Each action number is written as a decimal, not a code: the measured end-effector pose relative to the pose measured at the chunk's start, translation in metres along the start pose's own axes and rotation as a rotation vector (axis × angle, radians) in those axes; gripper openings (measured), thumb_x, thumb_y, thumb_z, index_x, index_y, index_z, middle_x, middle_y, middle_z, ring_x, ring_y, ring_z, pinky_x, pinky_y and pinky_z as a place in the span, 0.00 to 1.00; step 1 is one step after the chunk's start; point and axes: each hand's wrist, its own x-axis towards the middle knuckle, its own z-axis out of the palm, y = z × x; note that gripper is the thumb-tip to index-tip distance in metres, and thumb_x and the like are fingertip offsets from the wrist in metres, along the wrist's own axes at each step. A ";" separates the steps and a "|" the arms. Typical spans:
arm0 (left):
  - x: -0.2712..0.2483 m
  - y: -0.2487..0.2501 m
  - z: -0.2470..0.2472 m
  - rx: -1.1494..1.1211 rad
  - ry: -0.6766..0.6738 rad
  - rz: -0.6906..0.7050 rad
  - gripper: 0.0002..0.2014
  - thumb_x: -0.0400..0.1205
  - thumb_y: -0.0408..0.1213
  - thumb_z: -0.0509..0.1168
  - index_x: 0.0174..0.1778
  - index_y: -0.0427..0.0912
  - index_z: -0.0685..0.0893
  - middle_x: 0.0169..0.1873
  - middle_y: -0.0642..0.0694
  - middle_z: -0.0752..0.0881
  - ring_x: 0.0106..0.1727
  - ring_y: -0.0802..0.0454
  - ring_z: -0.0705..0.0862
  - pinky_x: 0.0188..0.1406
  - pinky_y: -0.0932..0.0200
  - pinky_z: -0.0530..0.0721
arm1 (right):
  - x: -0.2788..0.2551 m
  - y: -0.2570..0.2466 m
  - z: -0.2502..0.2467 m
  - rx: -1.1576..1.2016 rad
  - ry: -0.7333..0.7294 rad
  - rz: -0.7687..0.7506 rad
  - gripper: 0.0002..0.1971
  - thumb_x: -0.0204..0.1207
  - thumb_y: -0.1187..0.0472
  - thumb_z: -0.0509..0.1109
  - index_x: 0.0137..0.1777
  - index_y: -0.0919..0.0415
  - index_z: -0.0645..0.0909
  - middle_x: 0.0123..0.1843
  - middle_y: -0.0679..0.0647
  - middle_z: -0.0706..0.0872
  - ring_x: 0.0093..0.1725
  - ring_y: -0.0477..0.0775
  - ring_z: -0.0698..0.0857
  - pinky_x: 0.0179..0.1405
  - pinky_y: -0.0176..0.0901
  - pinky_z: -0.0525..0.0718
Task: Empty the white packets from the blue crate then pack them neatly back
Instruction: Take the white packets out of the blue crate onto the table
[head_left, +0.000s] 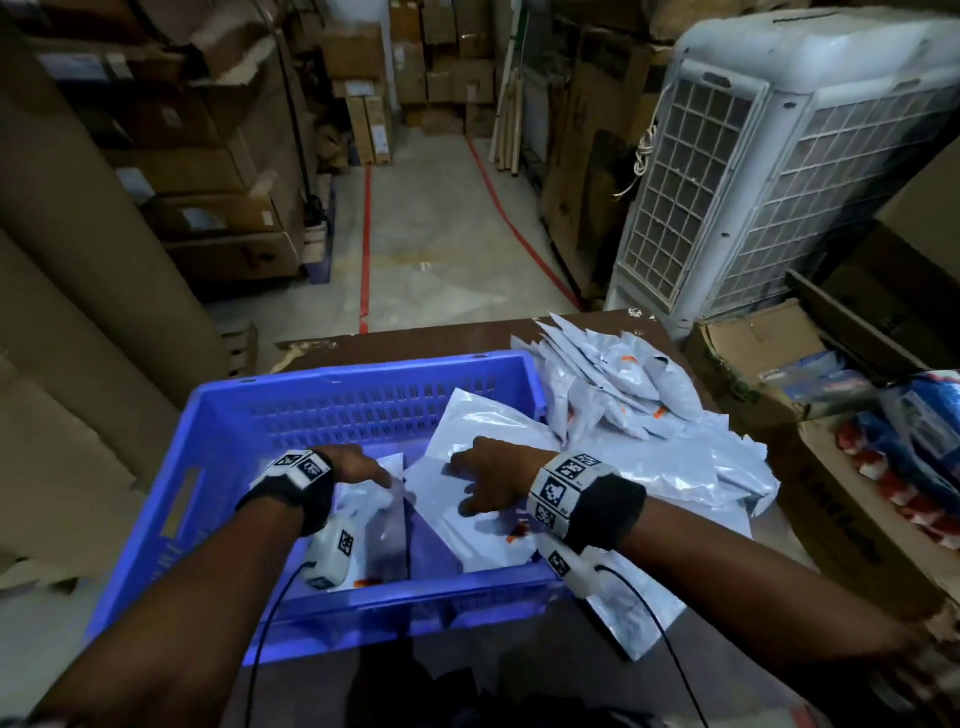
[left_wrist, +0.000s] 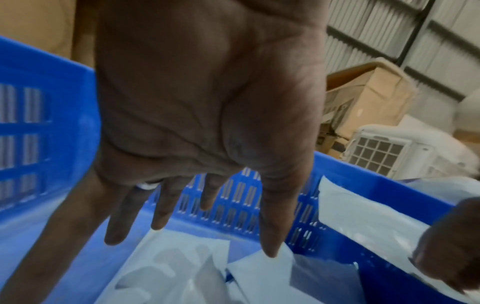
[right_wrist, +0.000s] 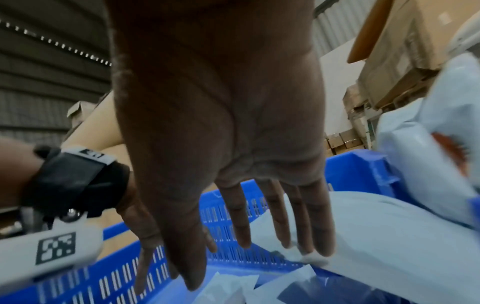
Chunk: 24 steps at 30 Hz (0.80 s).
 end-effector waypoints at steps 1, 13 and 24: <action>0.002 -0.004 0.001 0.009 -0.022 -0.024 0.44 0.80 0.59 0.67 0.86 0.41 0.57 0.85 0.44 0.59 0.83 0.43 0.63 0.79 0.49 0.67 | 0.008 -0.005 0.003 -0.041 -0.036 0.034 0.36 0.74 0.44 0.75 0.81 0.52 0.69 0.74 0.62 0.71 0.72 0.67 0.76 0.69 0.56 0.78; 0.026 -0.003 0.030 -0.007 -0.162 -0.017 0.32 0.87 0.52 0.59 0.85 0.44 0.59 0.86 0.40 0.54 0.86 0.43 0.56 0.78 0.53 0.60 | 0.049 -0.011 -0.012 0.010 0.159 0.466 0.57 0.63 0.36 0.81 0.85 0.47 0.48 0.80 0.64 0.58 0.77 0.76 0.65 0.72 0.70 0.71; 0.044 0.012 0.048 -0.443 -0.192 -0.025 0.35 0.72 0.48 0.79 0.72 0.40 0.76 0.64 0.42 0.78 0.57 0.39 0.82 0.51 0.52 0.82 | 0.051 0.010 -0.025 -0.038 0.068 0.424 0.23 0.75 0.59 0.74 0.70 0.56 0.76 0.69 0.57 0.80 0.64 0.64 0.84 0.57 0.53 0.81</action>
